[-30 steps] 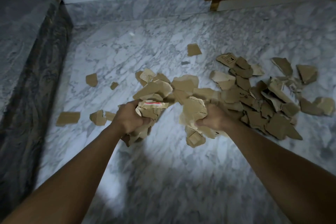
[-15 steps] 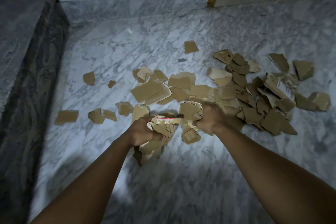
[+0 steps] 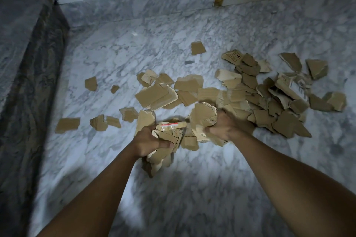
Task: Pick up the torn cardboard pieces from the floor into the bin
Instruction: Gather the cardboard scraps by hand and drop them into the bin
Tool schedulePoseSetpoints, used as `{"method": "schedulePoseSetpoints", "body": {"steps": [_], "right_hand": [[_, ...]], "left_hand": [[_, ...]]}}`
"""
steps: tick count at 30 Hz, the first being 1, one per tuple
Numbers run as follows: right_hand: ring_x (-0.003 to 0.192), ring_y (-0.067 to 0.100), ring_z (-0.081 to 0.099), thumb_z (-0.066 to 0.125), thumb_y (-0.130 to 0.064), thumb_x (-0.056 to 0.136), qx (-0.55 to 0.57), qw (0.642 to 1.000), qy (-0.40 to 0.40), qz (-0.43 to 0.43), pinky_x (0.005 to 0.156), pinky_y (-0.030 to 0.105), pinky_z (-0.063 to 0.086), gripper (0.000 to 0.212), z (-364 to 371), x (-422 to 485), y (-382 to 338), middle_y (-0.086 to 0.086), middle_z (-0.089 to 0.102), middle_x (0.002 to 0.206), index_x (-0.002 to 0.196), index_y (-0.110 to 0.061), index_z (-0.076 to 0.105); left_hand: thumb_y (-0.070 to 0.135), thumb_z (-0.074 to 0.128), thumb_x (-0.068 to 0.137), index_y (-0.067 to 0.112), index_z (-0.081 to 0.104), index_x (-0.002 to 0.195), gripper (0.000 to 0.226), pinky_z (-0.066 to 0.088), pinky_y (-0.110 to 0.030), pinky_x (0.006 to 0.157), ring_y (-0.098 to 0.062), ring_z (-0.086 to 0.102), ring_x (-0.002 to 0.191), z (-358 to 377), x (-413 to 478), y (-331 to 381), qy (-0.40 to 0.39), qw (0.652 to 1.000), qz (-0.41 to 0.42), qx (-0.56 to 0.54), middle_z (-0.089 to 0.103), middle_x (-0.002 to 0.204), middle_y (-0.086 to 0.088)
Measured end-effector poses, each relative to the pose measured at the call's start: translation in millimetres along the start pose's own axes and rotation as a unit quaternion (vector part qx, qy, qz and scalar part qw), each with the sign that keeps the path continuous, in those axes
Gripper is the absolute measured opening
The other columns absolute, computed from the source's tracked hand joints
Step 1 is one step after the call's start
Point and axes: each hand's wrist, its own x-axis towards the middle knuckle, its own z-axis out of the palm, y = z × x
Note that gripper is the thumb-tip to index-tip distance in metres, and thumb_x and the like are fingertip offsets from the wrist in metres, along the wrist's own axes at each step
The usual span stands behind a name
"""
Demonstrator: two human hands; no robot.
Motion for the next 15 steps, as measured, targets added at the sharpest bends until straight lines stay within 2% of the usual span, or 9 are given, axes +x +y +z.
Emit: {"method": "schedulePoseSetpoints", "body": {"steps": [4, 7, 10, 12, 15], "right_hand": [[0.100, 0.015, 0.061, 0.080, -0.028, 0.072, 0.070, 0.997, -0.004, -0.029, 0.071, 0.017, 0.042, 0.060, -10.1, -8.5, 6.0, -0.005, 0.064, 0.111, 0.127, -0.022, 0.055], [0.104, 0.011, 0.059, 0.080, -0.019, 0.078, 0.188, 0.982, 0.022, -0.022, 0.084, 0.023, 0.044, 0.056, -31.7, -23.4, 4.3, -0.011, 0.064, 0.110, 0.126, -0.025, 0.054], [0.104, 0.015, 0.067, 0.084, -0.020, 0.075, 0.330, 0.943, 0.037, 0.002, 0.096, 0.038, 0.053, 0.039, -55.0, -34.6, -1.9, -0.009, 0.074, 0.103, 0.110, -0.028, 0.068], [0.102, 0.013, 0.070, 0.087, -0.028, 0.072, 0.390, 0.920, 0.031, 0.007, 0.098, 0.043, 0.053, 0.037, -64.0, -44.6, -6.9, -0.011, 0.076, 0.103, 0.105, -0.031, 0.072], [0.105, 0.011, 0.069, 0.090, -0.036, 0.068, 0.444, 0.893, 0.066, 0.013, 0.100, 0.041, 0.052, 0.051, -74.6, -66.2, -13.2, -0.011, 0.075, 0.109, 0.114, -0.029, 0.070]], "left_hand": [[0.035, 0.090, 0.052, 0.032, 0.073, 0.105, 0.055, 0.055, -0.038, 0.094, -0.009, 0.071, 0.095, -5.8, -1.9, 4.5, 0.030, 0.999, 0.002, -0.018, 0.076, 0.097, 0.011], [0.039, 0.088, 0.062, 0.034, 0.073, 0.103, 0.044, 0.055, -0.031, 0.085, -0.009, 0.071, 0.092, -9.4, -1.7, 18.6, 0.091, 0.996, -0.011, -0.021, 0.076, 0.094, 0.013], [0.035, 0.083, 0.073, 0.026, 0.073, 0.106, 0.035, 0.054, -0.031, 0.084, -0.013, 0.070, 0.093, -2.0, 0.8, 46.2, 0.107, 0.994, 0.010, -0.032, 0.076, 0.095, 0.010], [0.032, 0.080, 0.078, 0.023, 0.074, 0.106, 0.030, 0.055, -0.032, 0.087, -0.014, 0.070, 0.094, 11.2, 0.6, 74.4, 0.084, 0.994, 0.035, -0.055, 0.076, 0.096, 0.008], [0.019, 0.072, 0.087, 0.018, 0.071, 0.111, 0.024, 0.050, -0.028, 0.087, -0.014, 0.067, 0.099, 38.8, -4.3, 129.1, 0.012, 0.992, 0.101, -0.079, 0.073, 0.103, 0.006]]}}
